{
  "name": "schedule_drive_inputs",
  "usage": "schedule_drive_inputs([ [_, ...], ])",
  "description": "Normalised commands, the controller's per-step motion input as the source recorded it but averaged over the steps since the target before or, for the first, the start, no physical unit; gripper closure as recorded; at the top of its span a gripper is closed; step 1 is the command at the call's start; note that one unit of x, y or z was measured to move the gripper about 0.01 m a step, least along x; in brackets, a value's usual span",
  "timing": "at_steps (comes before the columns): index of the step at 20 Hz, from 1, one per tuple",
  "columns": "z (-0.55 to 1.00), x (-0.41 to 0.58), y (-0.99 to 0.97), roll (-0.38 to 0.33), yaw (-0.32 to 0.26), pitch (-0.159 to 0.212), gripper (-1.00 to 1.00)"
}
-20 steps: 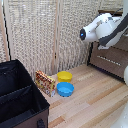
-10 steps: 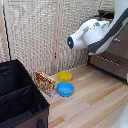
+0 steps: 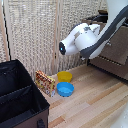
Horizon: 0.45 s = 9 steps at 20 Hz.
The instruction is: With caution, bring your gripper towards the upper drawer's hold. Grasp the drawer hold tightly with your gripper tool. Pull the drawer in your direction to reveal the contents of the top drawer.
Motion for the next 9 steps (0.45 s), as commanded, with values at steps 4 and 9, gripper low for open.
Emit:
schedule_drive_inputs([
  [4,0.22,0.034,0.00,-0.001,-0.003,0.000,-1.00],
  [9,0.17,0.010,0.00,0.000,0.000,0.001,-1.00],
])
